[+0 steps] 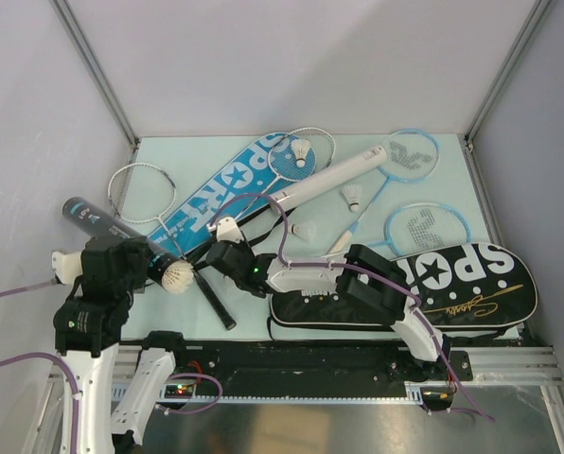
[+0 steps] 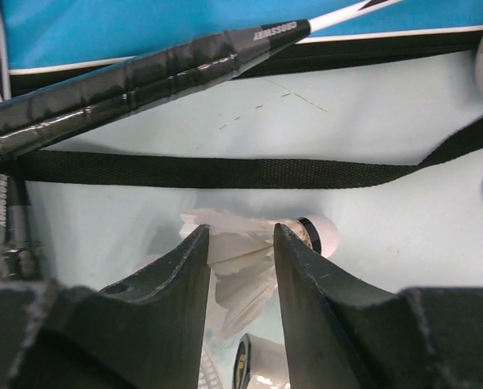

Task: Pack up the badminton gear
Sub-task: Pick up the shuttlecock at the center of the board.

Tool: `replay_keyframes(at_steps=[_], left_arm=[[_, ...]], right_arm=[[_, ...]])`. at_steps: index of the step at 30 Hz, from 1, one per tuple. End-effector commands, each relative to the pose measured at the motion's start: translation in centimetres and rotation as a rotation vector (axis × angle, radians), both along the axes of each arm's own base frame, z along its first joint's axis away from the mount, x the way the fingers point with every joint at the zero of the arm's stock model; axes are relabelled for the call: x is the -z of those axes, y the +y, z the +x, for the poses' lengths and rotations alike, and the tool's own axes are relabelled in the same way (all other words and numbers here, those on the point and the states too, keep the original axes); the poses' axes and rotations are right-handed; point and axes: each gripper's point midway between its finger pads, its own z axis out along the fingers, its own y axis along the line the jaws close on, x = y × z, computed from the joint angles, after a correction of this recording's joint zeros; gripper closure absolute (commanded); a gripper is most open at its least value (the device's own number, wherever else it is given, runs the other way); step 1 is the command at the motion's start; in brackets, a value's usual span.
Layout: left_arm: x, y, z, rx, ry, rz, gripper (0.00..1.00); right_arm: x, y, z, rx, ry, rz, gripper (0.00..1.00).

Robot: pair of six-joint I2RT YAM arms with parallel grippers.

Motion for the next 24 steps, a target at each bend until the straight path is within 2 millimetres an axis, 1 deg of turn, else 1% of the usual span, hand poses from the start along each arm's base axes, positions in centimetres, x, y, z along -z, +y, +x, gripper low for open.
replay_keyframes(at_steps=[1,3,4,6,9,11,13,14,15,16,17,18,19,20,21,22,23,24], left_arm=[[-2.6,0.9,0.2,-0.042,-0.085,0.028,0.73],[-2.5,0.8,0.3,-0.037,-0.082,0.019,0.73],[-2.4,0.7,0.3,-0.034,-0.079,0.016,0.73],[-2.3,0.6,0.4,-0.029,-0.073,0.012,0.73],[-2.1,0.5,0.5,-0.023,-0.063,0.016,0.73],[-1.9,0.4,0.6,-0.012,-0.051,0.018,0.73],[-1.5,0.1,0.8,0.005,-0.031,0.018,0.72],[-1.2,0.0,1.0,0.014,-0.019,0.017,0.72],[-1.0,-0.2,1.1,0.031,-0.007,0.019,0.72],[-0.8,-0.4,1.2,0.045,0.006,0.022,0.72],[-0.7,-0.6,1.4,0.064,0.019,0.027,0.72],[-0.6,-0.8,1.5,0.081,0.034,0.031,0.72],[-0.5,-1.0,1.7,0.106,0.045,0.037,0.72],[-0.4,-1.2,1.9,0.125,0.061,0.043,0.72],[-0.3,-1.4,2.1,0.148,0.075,0.049,0.73],[-0.2,-1.6,2.2,0.165,0.088,0.053,0.73],[0.0,-1.8,2.4,0.182,0.1,0.059,0.73],[0.1,-1.9,2.5,0.193,0.11,0.063,0.73]], right_arm=[[-1.4,-0.4,1.1,0.073,-0.067,-0.011,0.61],[-1.6,-0.7,1.3,0.087,-0.08,-0.023,0.69],[-1.7,-0.9,1.4,0.093,-0.087,-0.027,0.75],[-2.4,-1.4,1.6,0.11,-0.106,-0.026,0.84],[-4.0,-2.6,2.1,0.135,-0.132,-0.001,0.96],[-5.5,-3.5,2.4,0.144,-0.147,0.036,0.99],[-7.8,-4.2,2.9,0.139,-0.17,0.1,1.0],[-8.3,-4.8,2.9,0.13,-0.177,0.107,1.0],[-9.7,-5.0,2.9,0.115,-0.191,0.141,1.0],[-10.4,-5.6,2.8,0.096,-0.204,0.146,1.0],[-12.2,-5.7,2.6,0.068,-0.226,0.188,1.0],[-12.8,-6.2,2.4,0.035,-0.243,0.19,1.0],[-14.7,-6.3,2.0,-0.015,-0.272,0.225,1.0],[-15.6,-6.8,1.6,-0.054,-0.294,0.238,1.0],[-17.4,-7.0,1.1,-0.101,-0.324,0.273,1.0],[-18.4,-7.2,0.4,-0.151,-0.347,0.289,1.0],[-20.1,-7.7,-0.1,-0.19,-0.383,0.313,1.0],[-21.4,-8.0,-1.0,-0.243,-0.408,0.337,1.0]])
